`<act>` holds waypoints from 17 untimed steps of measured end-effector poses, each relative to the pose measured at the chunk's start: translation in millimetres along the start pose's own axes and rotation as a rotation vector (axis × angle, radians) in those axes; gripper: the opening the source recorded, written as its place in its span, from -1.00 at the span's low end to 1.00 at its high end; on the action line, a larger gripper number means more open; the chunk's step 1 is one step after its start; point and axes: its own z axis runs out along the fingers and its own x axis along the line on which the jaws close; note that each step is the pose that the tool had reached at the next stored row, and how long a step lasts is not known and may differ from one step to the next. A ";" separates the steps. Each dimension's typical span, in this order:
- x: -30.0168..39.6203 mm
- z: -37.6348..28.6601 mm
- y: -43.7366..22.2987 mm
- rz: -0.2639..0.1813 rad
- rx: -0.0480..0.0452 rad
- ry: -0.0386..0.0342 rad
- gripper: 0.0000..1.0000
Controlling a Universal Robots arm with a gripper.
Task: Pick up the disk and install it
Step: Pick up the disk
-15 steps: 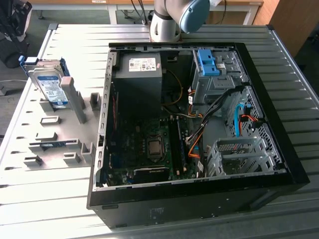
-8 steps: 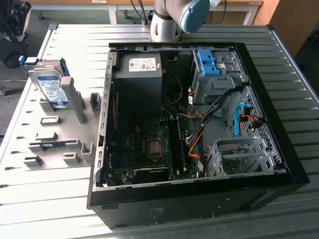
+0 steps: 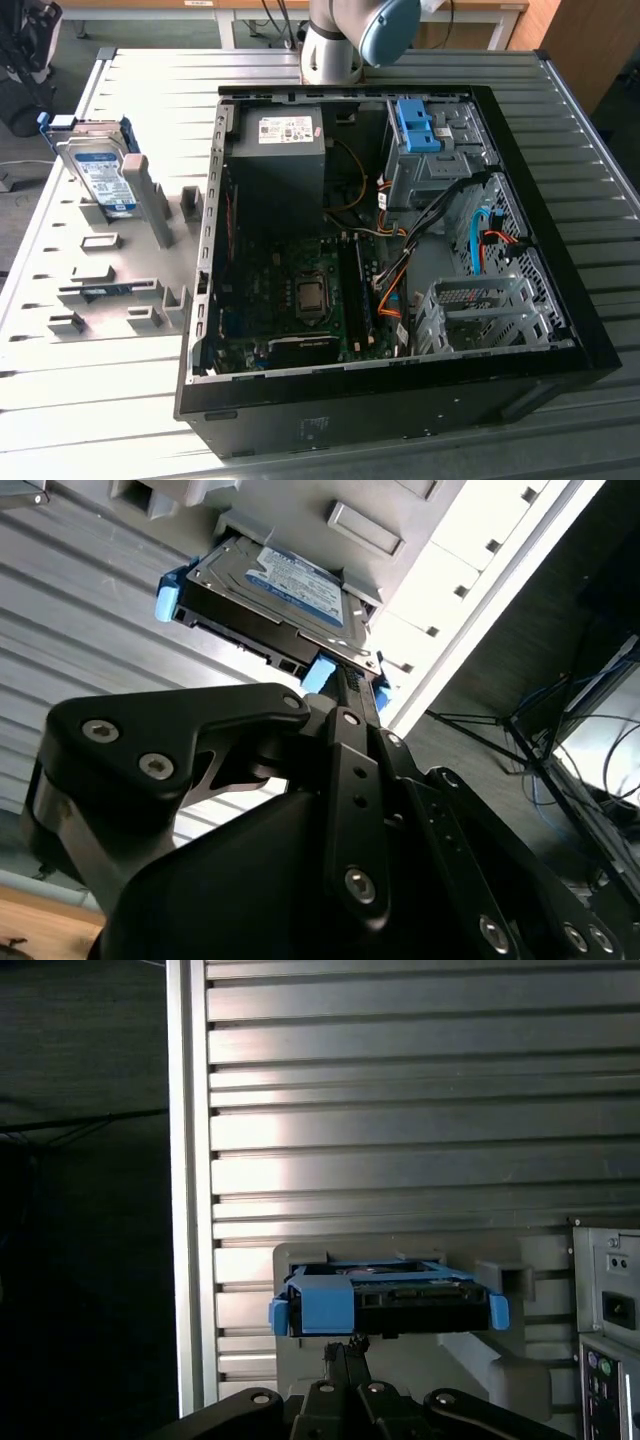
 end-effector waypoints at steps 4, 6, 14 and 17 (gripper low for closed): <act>0.0 0.5 0.0 -0.074 0.0006 0.0030 -0.79; 0.0 0.7 0.0 -0.109 0.0009 0.0045 -0.79; 0.0 1.3 -0.1 -0.249 0.0021 0.0102 -0.79; 0.0 1.3 -0.1 -0.255 0.0021 0.0104 -0.79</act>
